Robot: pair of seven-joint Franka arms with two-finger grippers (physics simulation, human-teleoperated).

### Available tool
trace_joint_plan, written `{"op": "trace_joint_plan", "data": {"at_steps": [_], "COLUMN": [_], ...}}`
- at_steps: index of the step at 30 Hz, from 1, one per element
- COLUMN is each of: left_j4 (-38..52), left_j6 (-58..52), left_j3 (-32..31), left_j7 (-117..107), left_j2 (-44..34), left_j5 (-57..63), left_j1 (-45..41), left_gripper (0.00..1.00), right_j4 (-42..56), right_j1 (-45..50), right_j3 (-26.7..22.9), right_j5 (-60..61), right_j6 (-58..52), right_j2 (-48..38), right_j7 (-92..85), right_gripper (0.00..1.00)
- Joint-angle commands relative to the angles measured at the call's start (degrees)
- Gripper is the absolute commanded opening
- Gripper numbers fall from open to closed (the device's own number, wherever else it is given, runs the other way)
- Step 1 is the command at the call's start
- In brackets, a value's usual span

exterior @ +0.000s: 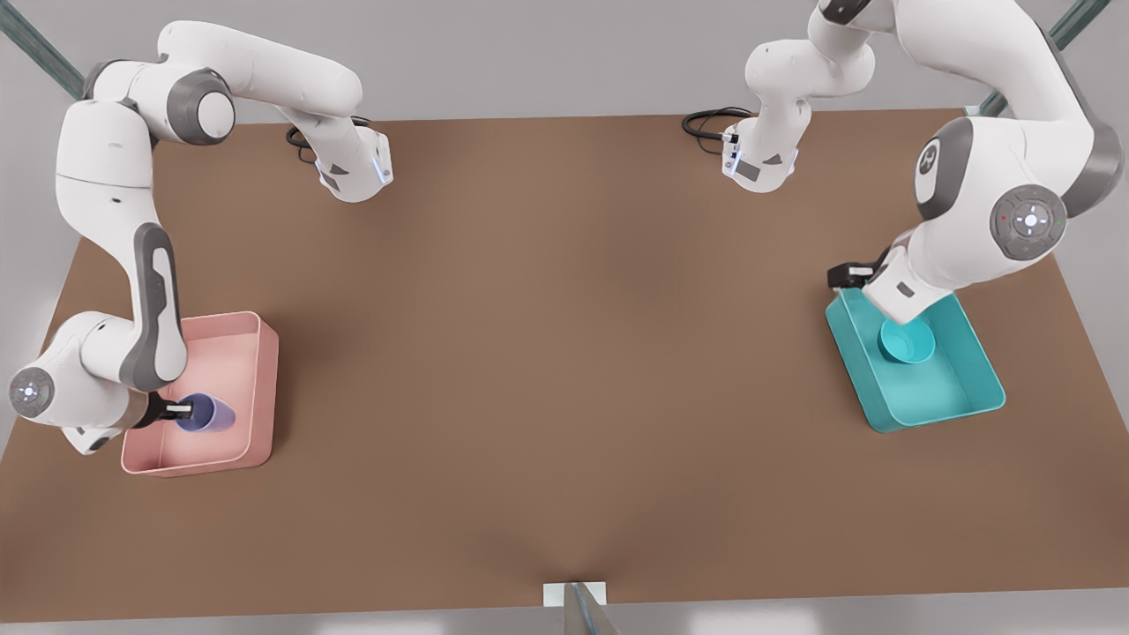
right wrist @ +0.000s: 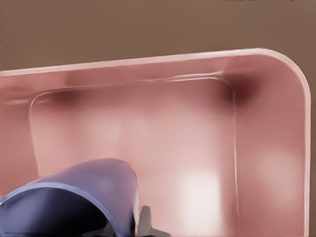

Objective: Put the bowls and cups in different boxes

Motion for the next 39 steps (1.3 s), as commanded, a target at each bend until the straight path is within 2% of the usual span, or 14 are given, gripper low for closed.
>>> {"op": "trace_joint_plan", "data": {"at_steps": [1, 12, 15, 16, 18, 19, 23, 27, 28, 29, 39], "left_j4": [0.2, 0.0, 0.0, 0.0, 0.0, 0.0, -0.2, -0.4, -0.4, -0.4, -0.4], "left_j6": [-3.0, -5.3, -5.3, -5.3, -4.6, -4.6, -5.9, -5.9, -6.0, -6.0, -6.0], "left_j3": [-0.1, 0.1, 0.1, 0.1, 0.1, 0.2, 0.1, 0.1, 0.1, 0.1, 0.1], "left_j7": [-0.5, -0.3, -0.2, -0.2, -0.2, -0.2, -0.2, -0.2, -0.2, -0.2, -0.3], "left_j2": [0.0, -0.2, -0.2, -0.2, 0.3, 0.3, 0.2, 0.3, 0.3, 0.3, 0.3], "left_j5": [0.4, 1.1, 1.1, 1.1, 1.2, 1.2, 1.0, 0.9, 0.9, 0.9, 0.9], "left_j1": [0.1, 0.6, 0.6, 0.6, 0.6, 0.5, 0.2, 0.3, 0.4, 0.3, 0.5], "left_gripper": [1.0, 1.0, 1.0, 1.0, 1.0, 1.0, 1.0, 1.0, 1.0, 1.0, 1.0], "right_j4": [-0.1, 0.0, 1.3, 4.3, 6.3, 6.4, 7.4, 7.0, 6.3, 7.3, 5.6], "right_j1": [0.0, -0.4, 0.0, 0.1, 1.0, 2.9, 3.7, 6.6, 12.3, 15.1, 14.8], "right_j3": [0.1, 0.6, 2.2, 5.0, 10.3, 11.0, 10.4, 10.4, 4.1, 1.4, 1.7], "right_j5": [0.5, 0.5, 2.3, 3.0, 2.6, 2.4, 2.6, 1.1, 1.6, 2.1, 4.0], "right_j6": [1.3, -1.7, -11.5, -17.7, -26.4, -28.1, -37.4, -37.5, -37.5, -37.6, -37.0], "right_j2": [0.2, -0.9, -7.1, -9.2, -12.6, -14.5, -24.6, -24.9, -26.2, -26.0, -27.5], "right_j7": [-13.3, -14.8, -14.8, -13.9, 4.6, 14.2, 16.9, 17.9, 17.9, 17.6, 17.6], "right_gripper": [1.0, 1.0, 1.0, 1.0, 1.0, 1.0, 1.0, 1.0, 1.0, 1.0, 1.0]}}
